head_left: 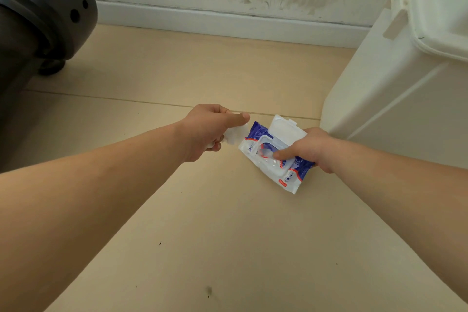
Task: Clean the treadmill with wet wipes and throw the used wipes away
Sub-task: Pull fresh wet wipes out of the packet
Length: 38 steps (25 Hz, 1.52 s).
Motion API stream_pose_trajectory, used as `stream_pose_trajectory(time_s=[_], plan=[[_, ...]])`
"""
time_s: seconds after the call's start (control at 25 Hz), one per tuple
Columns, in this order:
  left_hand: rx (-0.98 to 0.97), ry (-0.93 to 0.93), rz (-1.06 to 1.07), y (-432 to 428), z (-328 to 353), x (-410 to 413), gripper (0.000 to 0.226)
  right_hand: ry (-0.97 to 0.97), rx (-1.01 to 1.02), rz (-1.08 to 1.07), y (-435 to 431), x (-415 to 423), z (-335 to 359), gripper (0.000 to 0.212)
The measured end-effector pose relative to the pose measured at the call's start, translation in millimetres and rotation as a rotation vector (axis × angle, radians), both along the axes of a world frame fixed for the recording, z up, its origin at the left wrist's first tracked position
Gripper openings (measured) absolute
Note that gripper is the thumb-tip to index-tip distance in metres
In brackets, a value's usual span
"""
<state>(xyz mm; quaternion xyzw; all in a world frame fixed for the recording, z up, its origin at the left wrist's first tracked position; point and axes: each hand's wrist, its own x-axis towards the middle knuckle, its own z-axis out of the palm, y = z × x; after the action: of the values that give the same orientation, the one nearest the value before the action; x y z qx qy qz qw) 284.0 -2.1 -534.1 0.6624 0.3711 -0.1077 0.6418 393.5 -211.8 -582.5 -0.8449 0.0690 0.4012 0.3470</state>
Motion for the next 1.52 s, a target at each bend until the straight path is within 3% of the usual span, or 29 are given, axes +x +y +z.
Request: stream_pose_trajectory(time_s=[0.16, 0.32, 0.4, 0.48, 0.52, 0.64, 0.68, 0.92, 1.04, 1.12, 1.24, 1.52], plan=[[-0.113, 0.006, 0.025, 0, -1, 1, 0.024, -0.071, -0.104, -0.012, -2, -6, -1, 0.058], [-0.195, 0.002, 0.087, 2, 2, 0, 0.017, -0.186, -0.082, -0.009, 18, -8, 14, 0.092], [-0.216, 0.001, 0.139, 5, 4, -1, 0.016, -0.365, -0.015, 0.049, 36, -14, 26, 0.073], [-0.255, -0.007, 0.194, 9, 5, -1, 0.017, -0.453, 0.117, 0.062, 55, -18, 39, 0.041], [-0.274, -0.013, 0.213, 11, 5, -2, 0.018, -0.391, 0.206, 0.031, 62, -18, 46, 0.035], [-0.291, -0.046, 0.179, 20, 3, -4, 0.022, 0.116, 0.449, 0.045, 77, -18, 62, 0.040], [-0.276, -0.053, 0.157, 23, 1, -6, 0.022, 0.182, 0.482, 0.078, 78, -21, 64, 0.037], [-0.198, -0.014, 0.111, 36, -5, -13, 0.029, 0.023, 0.546, -0.211, 86, -10, 55, 0.017], [-0.193, -0.032, 0.166, 36, 2, -13, 0.034, -0.023, 0.577, -0.226, 89, -12, 66, 0.021], [-0.182, -0.057, 0.238, 34, 21, -16, 0.024, -0.038, 0.557, -0.256, 89, -21, 83, 0.023], [-0.122, -0.080, 0.330, 21, 67, -36, 0.023, -0.006, 0.520, -0.331, 88, -49, 127, 0.022], [0.036, -0.129, 0.137, 1, 237, -102, 0.025, 0.152, 0.464, -0.243, 94, -116, 300, 0.025]])
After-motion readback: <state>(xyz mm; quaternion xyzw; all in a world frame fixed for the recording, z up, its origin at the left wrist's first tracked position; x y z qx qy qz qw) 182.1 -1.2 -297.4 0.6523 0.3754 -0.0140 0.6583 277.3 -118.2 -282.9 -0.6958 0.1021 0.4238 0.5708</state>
